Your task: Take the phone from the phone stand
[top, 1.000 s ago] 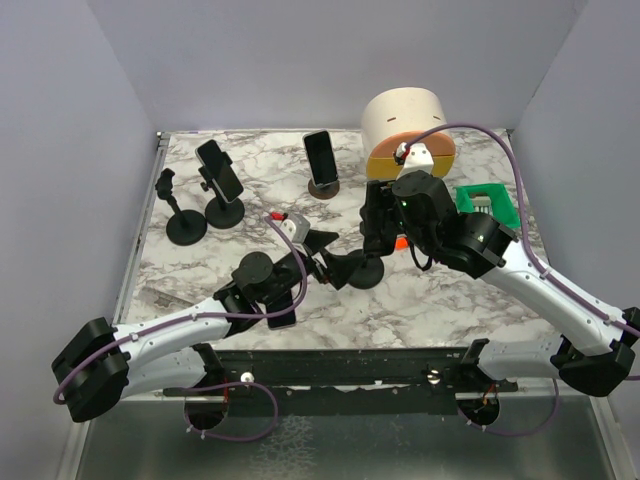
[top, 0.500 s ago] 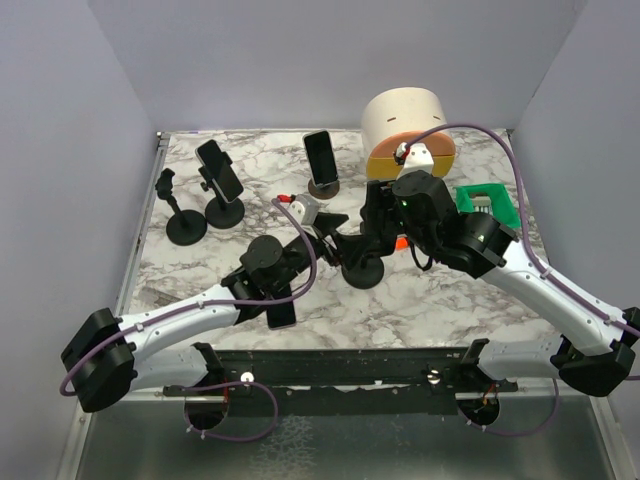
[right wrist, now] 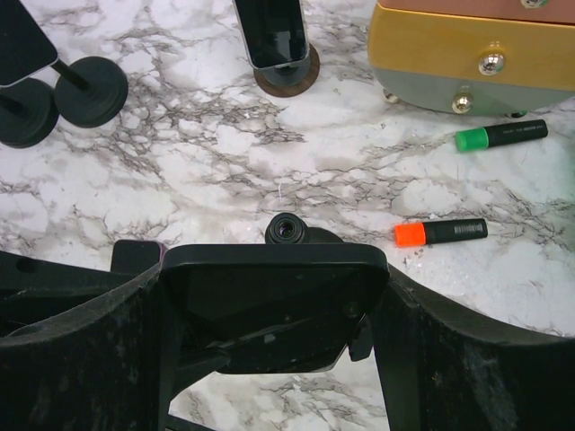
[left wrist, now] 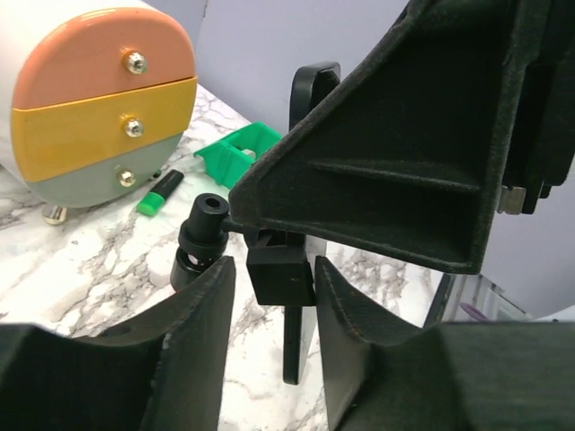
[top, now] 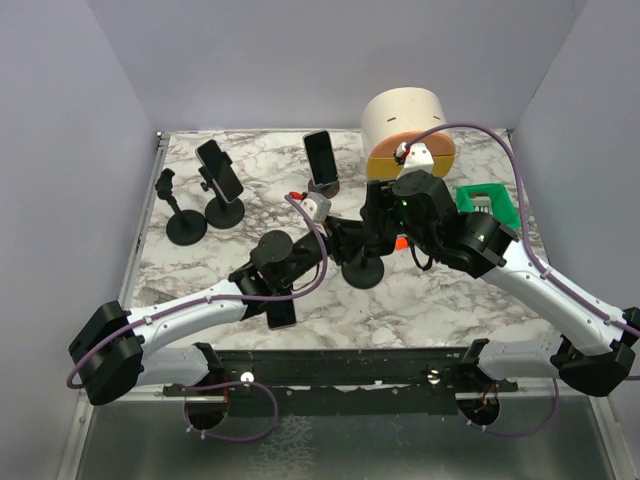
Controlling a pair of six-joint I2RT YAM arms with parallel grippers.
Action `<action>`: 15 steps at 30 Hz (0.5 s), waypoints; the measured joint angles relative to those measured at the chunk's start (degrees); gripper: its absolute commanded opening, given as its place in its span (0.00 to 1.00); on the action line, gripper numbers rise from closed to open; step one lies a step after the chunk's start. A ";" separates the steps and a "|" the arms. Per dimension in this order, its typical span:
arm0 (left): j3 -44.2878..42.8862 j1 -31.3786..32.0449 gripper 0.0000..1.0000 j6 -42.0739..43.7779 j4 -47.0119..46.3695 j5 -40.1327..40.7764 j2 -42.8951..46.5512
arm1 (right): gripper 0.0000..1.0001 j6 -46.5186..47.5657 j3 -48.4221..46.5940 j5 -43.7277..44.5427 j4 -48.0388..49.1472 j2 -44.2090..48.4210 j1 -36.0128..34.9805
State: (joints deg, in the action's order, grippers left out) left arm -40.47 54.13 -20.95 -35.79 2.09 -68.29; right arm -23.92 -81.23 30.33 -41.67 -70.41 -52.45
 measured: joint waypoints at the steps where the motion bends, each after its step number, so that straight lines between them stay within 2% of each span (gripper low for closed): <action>1: -0.04 0.00 0.30 -0.07 0.00 -0.26 -0.04 | 0.43 0.00 0.00 0.00 0.00 0.00 0.00; 7: -0.07 -0.22 0.01 -1.84 -0.11 -1.42 -0.04 | 0.38 -0.04 0.00 0.04 0.00 0.02 0.00; 11: 0.81 -1.40 0.00 -3.85 -1.64 -3.28 -0.04 | 0.32 -0.22 0.33 0.07 0.48 0.07 0.00; 15: 2.93 -3.63 0.00 -7.37 -5.81 -7.15 -0.20 | 0.22 -0.72 1.27 0.24 1.86 0.37 0.00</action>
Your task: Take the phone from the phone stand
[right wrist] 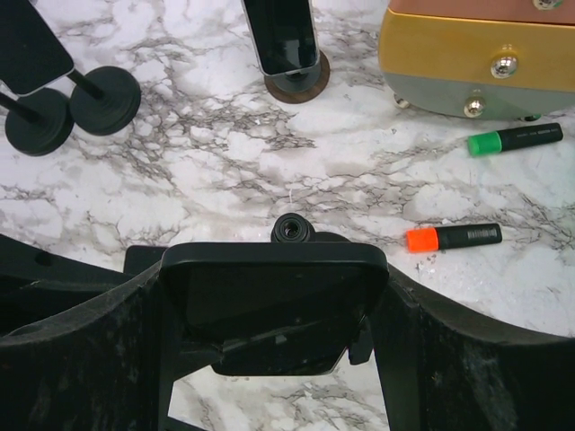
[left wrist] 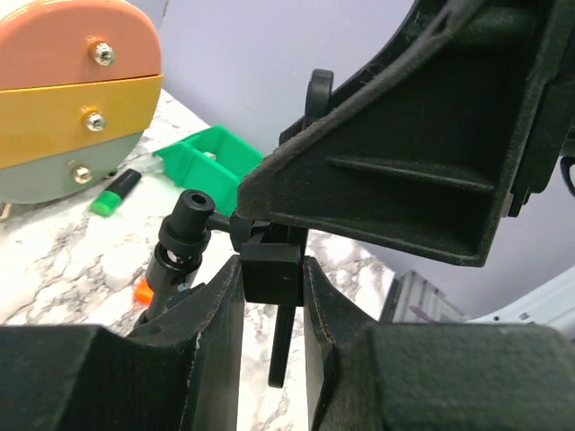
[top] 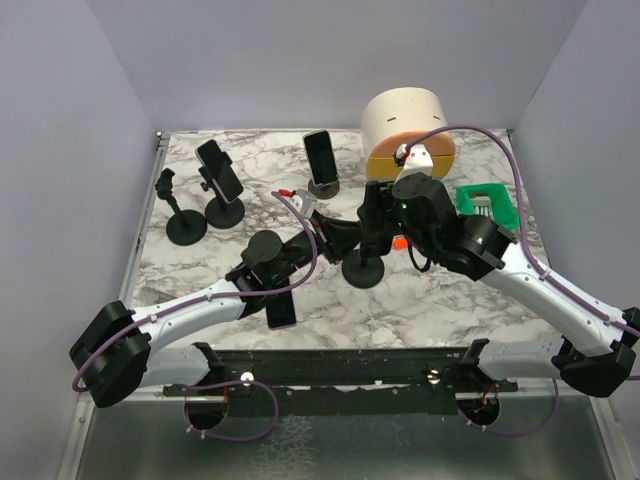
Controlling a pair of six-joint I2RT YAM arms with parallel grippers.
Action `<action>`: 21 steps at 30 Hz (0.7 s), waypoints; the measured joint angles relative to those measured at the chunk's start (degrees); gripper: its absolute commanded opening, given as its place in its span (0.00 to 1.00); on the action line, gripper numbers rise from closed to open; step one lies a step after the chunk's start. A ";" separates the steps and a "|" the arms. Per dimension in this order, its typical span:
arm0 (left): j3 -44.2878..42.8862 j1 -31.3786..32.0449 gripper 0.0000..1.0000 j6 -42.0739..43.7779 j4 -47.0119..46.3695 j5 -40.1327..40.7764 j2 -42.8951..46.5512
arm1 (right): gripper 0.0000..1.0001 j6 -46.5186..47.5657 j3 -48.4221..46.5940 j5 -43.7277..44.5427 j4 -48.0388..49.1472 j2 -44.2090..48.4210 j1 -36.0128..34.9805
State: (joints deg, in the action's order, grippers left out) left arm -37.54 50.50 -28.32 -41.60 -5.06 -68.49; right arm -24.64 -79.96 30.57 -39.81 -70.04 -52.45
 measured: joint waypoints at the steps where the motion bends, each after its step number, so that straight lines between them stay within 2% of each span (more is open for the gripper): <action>1: 0.48 -0.50 0.00 -0.74 -0.96 -0.66 -0.13 | 0.18 0.00 0.17 0.04 0.28 0.11 -0.02; 3: 1.53 -1.81 0.00 -3.08 -3.98 -2.84 -0.76 | 0.03 -0.44 0.55 0.09 0.81 0.39 -0.11; 4: 1.95 -2.32 0.00 -4.15 -5.18 -3.67 -1.07 | 0.01 -0.57 0.68 0.11 0.96 0.46 -0.11; 21: 5.29 -7.91 0.00 -17.70 -20.55 -13.64 -6.58 | 0.00 -1.66 3.34 0.85 4.44 1.90 -0.48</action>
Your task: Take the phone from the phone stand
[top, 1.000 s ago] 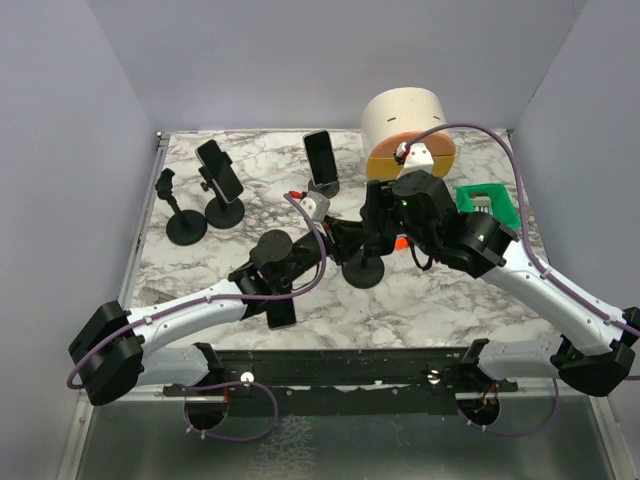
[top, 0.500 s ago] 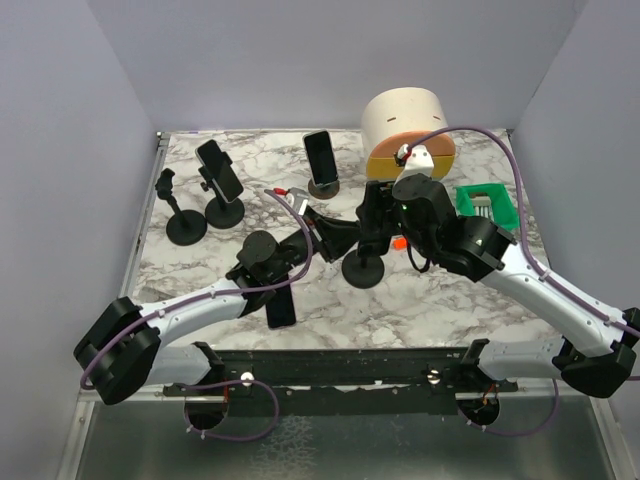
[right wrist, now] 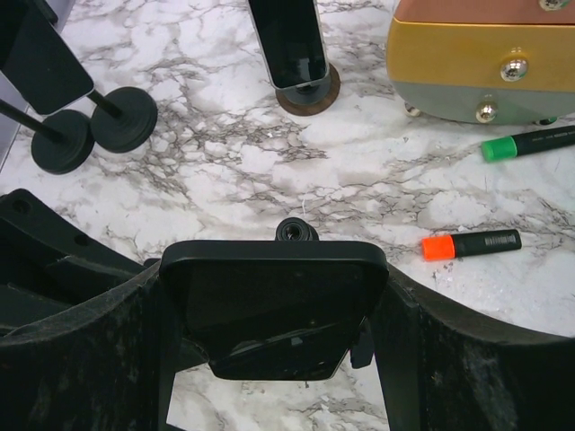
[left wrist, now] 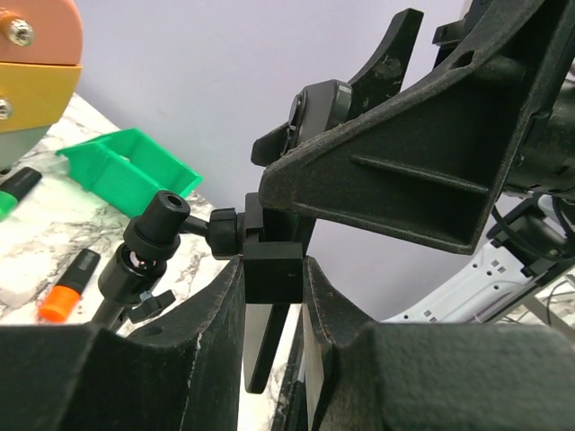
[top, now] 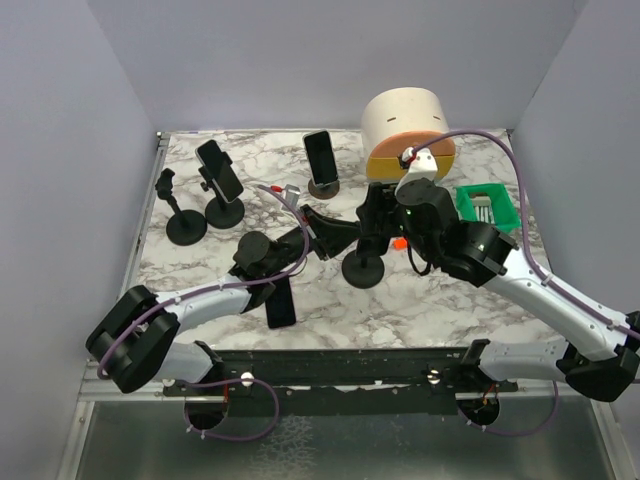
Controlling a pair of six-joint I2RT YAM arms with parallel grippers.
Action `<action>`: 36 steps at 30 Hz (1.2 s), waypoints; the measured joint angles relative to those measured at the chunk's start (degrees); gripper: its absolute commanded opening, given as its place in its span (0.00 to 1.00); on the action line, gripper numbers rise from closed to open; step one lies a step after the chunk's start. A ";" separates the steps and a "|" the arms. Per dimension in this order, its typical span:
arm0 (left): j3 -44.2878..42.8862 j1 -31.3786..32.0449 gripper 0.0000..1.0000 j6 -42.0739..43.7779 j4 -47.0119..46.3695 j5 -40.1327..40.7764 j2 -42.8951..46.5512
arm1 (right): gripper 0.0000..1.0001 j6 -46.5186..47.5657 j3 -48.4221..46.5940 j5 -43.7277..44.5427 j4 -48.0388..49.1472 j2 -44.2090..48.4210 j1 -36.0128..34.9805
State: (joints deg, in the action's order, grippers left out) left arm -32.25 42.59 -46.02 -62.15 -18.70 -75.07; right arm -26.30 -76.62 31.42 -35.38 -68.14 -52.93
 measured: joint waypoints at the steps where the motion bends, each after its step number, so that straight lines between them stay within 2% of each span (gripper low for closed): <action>1: 0.04 -0.22 0.00 -0.57 -0.98 -0.55 -0.50 | 0.00 0.02 0.44 -0.02 0.37 0.39 0.00; 19: 0.87 -2.43 0.00 -10.73 -14.47 -6.01 -7.45 | 0.00 0.63 3.91 -1.81 2.51 4.09 0.07; 36: -0.09 -3.80 0.00 -13.51 -17.16 -6.34 -10.16 | 0.00 1.53 5.70 -6.97 2.67 6.12 0.02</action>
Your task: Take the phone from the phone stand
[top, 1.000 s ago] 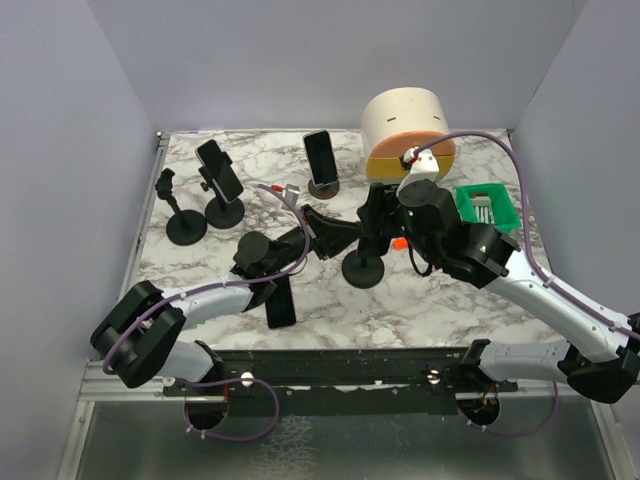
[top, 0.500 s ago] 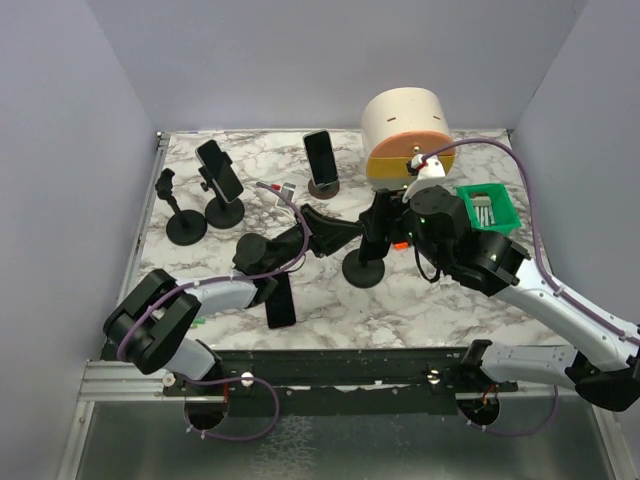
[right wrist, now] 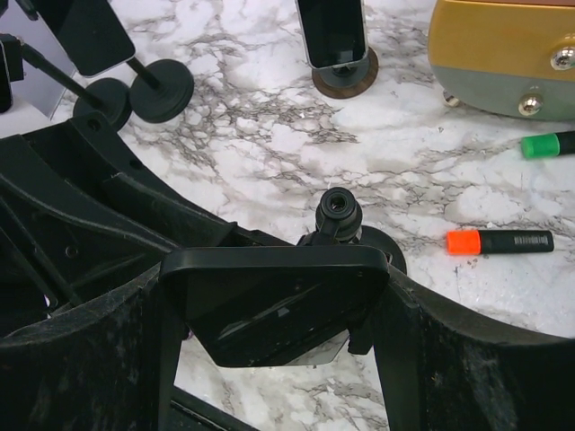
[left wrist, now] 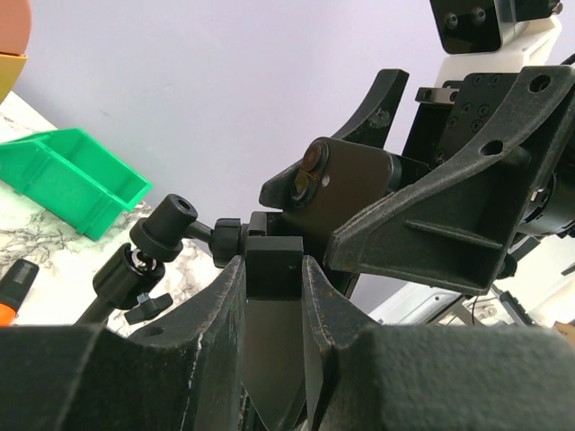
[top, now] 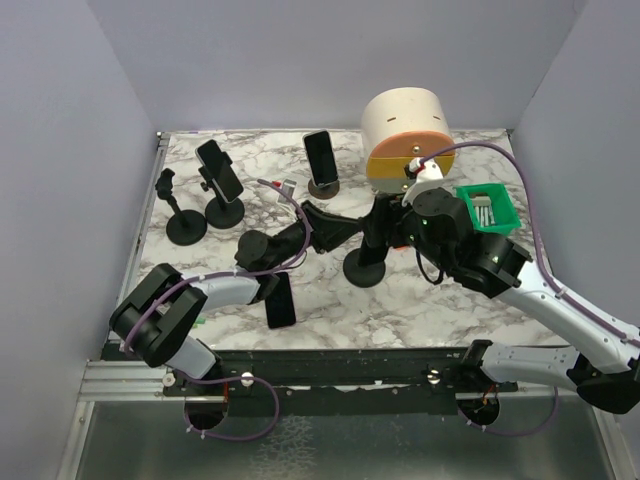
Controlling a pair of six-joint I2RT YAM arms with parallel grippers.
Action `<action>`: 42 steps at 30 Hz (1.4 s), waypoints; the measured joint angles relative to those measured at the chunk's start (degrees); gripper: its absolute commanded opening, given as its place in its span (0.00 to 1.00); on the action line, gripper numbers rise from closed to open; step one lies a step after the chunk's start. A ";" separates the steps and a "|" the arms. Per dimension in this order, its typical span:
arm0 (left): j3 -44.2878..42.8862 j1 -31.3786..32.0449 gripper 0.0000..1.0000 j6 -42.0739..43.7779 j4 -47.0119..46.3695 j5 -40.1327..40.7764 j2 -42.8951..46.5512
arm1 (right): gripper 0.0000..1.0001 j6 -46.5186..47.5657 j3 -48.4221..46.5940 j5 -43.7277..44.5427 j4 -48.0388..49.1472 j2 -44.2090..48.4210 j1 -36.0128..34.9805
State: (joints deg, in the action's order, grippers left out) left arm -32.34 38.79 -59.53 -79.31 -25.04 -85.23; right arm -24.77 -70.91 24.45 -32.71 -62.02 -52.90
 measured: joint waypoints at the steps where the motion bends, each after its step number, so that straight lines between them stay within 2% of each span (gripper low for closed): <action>1: -0.31 -0.07 0.00 0.00 0.00 -0.13 -0.28 | 0.00 -0.02 0.00 -0.20 -0.04 0.00 0.00; 7: -1.42 -0.22 0.00 0.33 0.13 -0.44 -1.25 | 0.00 -0.35 -1.07 -2.86 -0.76 0.00 0.13; 9: -1.57 -0.22 0.06 0.46 0.33 -0.44 -1.25 | 0.00 -0.68 -2.32 -4.26 -0.83 0.13 0.13; 16: -2.38 -0.44 0.45 1.05 1.88 -0.46 -1.22 | 0.00 -1.18 -6.91 -9.05 -0.81 1.84 0.13; 26: -2.47 -0.44 0.72 4.76 12.15 -0.26 3.37 | 0.00 -1.09 -10.21 -12.87 -1.51 2.82 0.13; 27: -2.45 -0.44 0.79 5.25 12.96 -0.09 4.28 | 0.00 -1.09 -10.43 -13.11 -1.64 2.97 0.13; 28: -2.38 -0.44 0.96 5.84 14.38 0.24 5.62 | 0.00 -1.05 -10.54 -13.31 -1.68 3.21 0.13; 29: -2.29 -0.44 0.99 6.32 15.50 0.52 6.58 | 0.00 -0.83 -10.56 -13.42 -1.75 3.54 0.13; 37: 0.35 -0.44 0.99 15.80 29.09 9.40 27.17 | 0.00 -0.61 -10.56 -12.31 -2.19 6.34 0.13; 42: -1.51 -0.48 0.99 22.38 36.52 10.05 32.61 | 0.00 -0.74 -10.58 -10.95 -2.12 6.01 0.13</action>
State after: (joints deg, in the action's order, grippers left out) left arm -33.85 38.30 -37.15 -42.78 -14.98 -52.62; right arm -25.52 -81.49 13.50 -34.83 -56.01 -52.77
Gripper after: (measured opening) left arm 0.987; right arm 0.765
